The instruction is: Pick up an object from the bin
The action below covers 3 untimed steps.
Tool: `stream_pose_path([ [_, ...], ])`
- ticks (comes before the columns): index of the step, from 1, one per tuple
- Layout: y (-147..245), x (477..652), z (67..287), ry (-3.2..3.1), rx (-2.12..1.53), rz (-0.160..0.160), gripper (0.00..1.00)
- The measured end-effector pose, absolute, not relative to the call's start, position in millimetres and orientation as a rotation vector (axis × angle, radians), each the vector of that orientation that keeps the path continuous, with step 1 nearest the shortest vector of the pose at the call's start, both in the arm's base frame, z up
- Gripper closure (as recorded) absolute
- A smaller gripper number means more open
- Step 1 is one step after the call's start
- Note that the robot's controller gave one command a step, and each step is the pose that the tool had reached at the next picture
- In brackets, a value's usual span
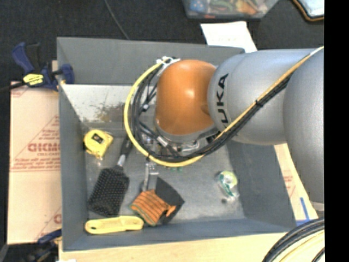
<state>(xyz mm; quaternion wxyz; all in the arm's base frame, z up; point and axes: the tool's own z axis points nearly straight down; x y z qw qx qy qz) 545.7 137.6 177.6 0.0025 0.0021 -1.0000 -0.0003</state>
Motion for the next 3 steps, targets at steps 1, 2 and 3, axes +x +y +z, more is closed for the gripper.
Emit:
stream_pose_path([
  [1,137,547.7,182,-3.144,0.000,-0.002,0.00],
  [2,99,501.9,73,-2.954,1.075,-0.001,0.00],
  [3,82,492.8,155,-2.886,1.259,0.000,0.00],
])
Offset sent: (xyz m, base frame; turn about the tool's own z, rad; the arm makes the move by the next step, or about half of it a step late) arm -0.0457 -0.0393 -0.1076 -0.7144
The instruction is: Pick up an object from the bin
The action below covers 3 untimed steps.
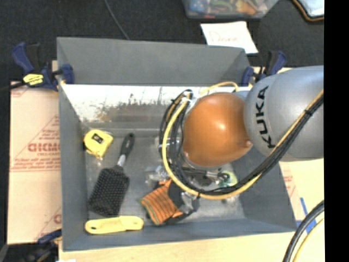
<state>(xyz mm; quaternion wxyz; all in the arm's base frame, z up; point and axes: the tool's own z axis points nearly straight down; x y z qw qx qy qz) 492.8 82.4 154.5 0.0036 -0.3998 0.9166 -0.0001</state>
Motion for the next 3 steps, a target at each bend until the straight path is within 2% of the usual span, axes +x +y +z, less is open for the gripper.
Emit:
stream_pose_path([
  [1,95,497.8,79,2.942,-1.110,0.007,0.00],
  [2,108,513.1,71,2.615,-1.711,-0.007,0.00],
  [3,95,500.3,79,2.918,-1.161,0.005,1.00],
])
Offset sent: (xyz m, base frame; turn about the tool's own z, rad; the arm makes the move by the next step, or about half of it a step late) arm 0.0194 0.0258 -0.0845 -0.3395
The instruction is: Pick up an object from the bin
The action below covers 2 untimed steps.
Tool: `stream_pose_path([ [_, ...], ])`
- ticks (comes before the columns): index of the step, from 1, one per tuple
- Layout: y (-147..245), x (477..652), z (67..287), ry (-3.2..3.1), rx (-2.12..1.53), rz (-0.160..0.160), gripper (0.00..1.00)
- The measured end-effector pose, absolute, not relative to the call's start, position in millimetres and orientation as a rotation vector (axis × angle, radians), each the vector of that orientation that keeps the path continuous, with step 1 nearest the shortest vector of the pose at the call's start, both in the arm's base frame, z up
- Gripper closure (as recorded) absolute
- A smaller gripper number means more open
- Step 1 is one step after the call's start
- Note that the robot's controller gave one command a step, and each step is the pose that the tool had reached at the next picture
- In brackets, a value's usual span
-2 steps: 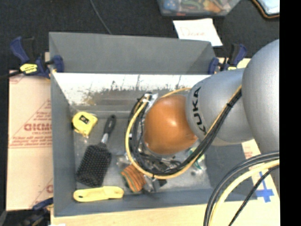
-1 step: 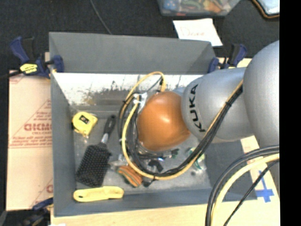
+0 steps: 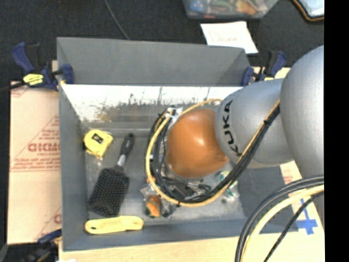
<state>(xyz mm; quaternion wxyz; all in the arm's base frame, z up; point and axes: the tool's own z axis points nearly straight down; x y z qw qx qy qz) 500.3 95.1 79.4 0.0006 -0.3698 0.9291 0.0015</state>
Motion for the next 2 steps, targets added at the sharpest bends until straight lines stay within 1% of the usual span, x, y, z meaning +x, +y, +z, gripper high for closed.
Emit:
stream_pose_path([
  [1,95,500.3,79,2.918,-1.160,0.005,1.00],
  [2,95,496.9,105,2.929,-1.162,0.009,1.00],
])
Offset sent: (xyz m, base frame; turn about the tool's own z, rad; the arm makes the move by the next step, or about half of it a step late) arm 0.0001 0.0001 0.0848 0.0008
